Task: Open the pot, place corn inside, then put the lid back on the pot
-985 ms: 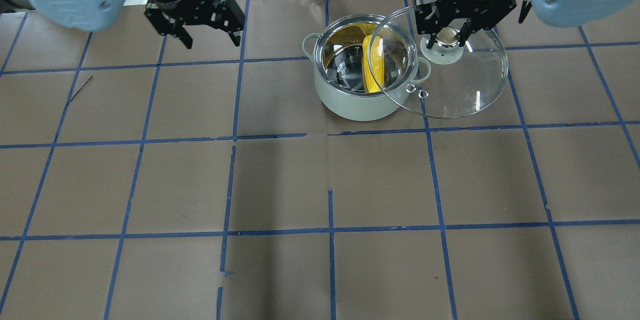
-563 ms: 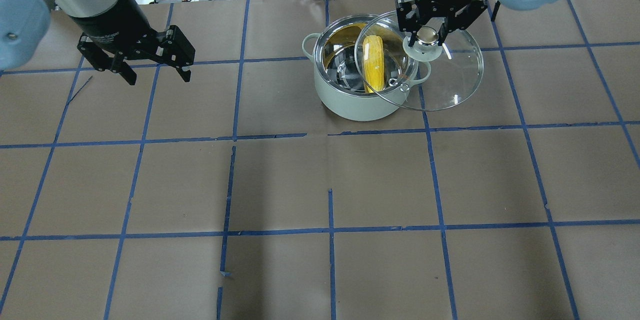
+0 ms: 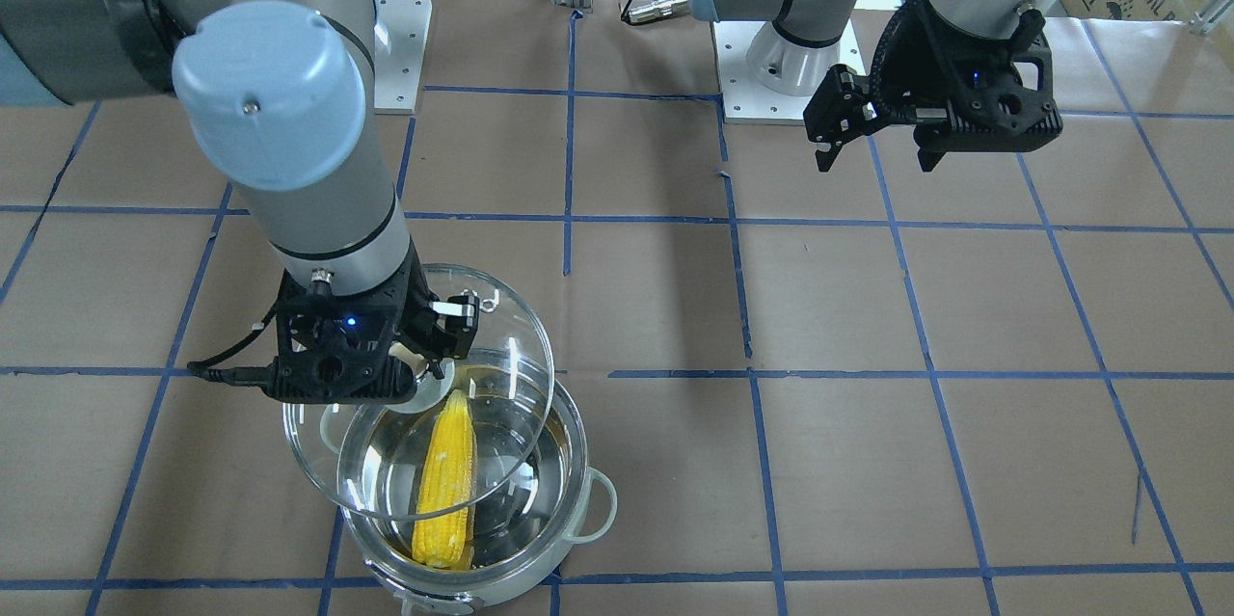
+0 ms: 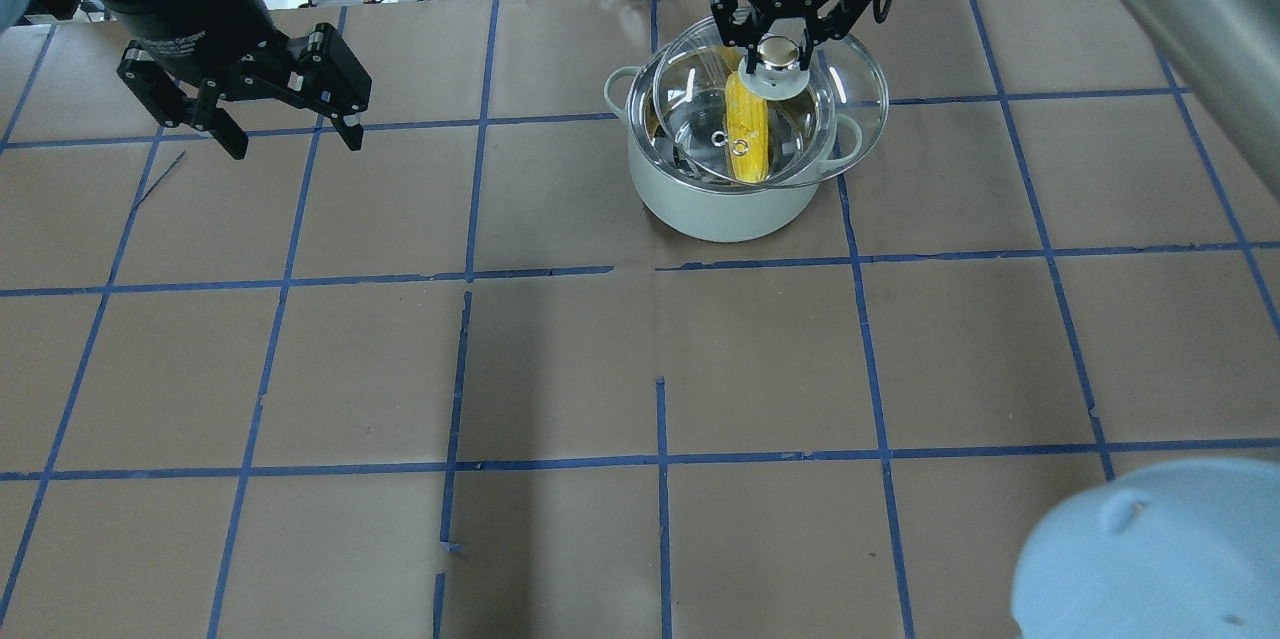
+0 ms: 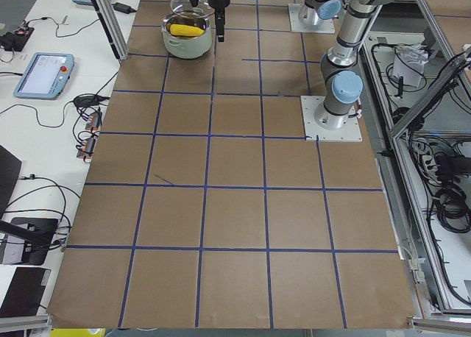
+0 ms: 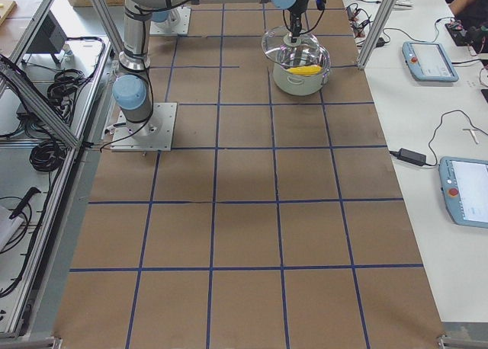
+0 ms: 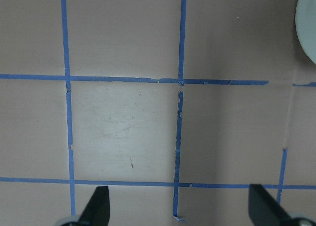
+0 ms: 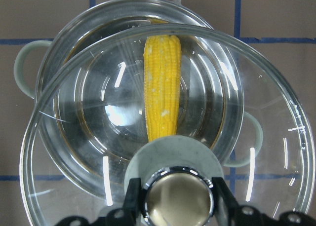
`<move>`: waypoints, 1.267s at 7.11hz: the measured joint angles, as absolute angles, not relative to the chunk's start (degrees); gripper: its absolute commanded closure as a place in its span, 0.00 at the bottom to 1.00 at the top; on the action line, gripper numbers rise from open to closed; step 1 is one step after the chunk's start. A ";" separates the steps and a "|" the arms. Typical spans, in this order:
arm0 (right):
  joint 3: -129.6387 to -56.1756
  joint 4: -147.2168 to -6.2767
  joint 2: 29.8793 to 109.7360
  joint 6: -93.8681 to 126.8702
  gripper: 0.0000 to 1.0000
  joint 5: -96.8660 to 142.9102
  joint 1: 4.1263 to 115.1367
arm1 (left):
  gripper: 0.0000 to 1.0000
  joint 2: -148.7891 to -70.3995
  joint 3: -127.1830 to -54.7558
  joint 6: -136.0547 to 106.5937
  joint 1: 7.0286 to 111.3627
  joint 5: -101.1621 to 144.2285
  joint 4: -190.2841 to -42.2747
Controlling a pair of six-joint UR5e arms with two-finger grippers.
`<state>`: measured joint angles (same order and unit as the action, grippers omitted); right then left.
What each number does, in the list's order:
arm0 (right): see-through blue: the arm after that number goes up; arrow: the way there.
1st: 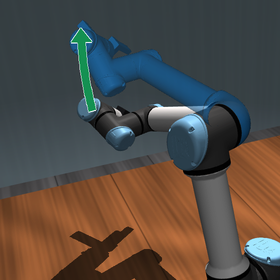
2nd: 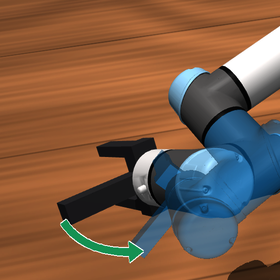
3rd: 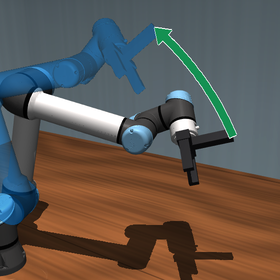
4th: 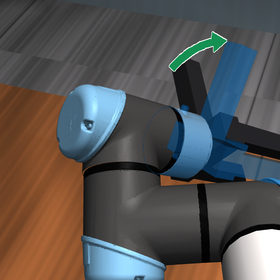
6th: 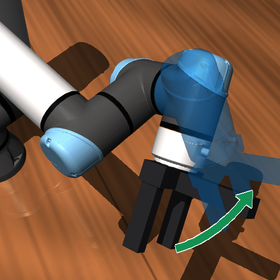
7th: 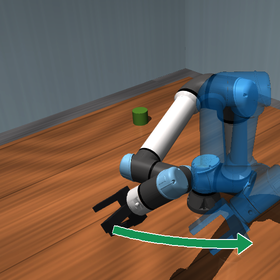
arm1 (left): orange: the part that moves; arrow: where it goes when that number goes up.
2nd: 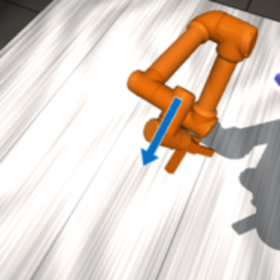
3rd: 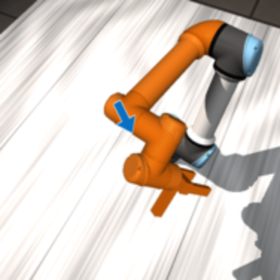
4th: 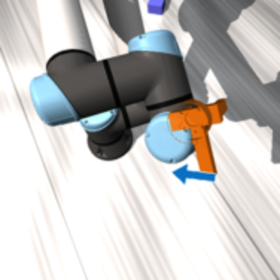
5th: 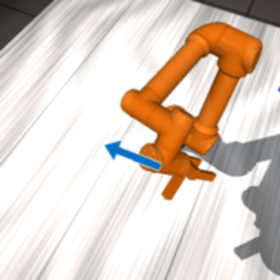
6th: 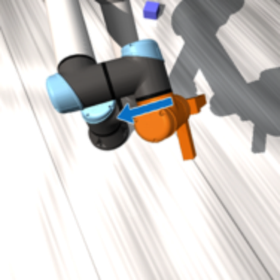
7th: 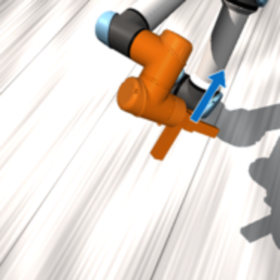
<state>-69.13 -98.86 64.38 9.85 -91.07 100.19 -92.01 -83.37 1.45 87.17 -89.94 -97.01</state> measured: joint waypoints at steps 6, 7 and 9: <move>-67.76 -109.02 57.06 10.72 0.76 -94.09 101.63 | 0.00 -92.29 -82.80 1.85 87.19 -90.66 -94.63; -67.78 -109.09 56.85 10.72 0.76 -94.16 101.92 | 0.00 -92.19 -82.98 1.80 87.20 -90.55 -94.47; -67.98 -108.70 56.83 10.72 0.76 -94.22 102.32 | 0.00 -91.67 -83.44 1.74 87.24 -90.36 -94.56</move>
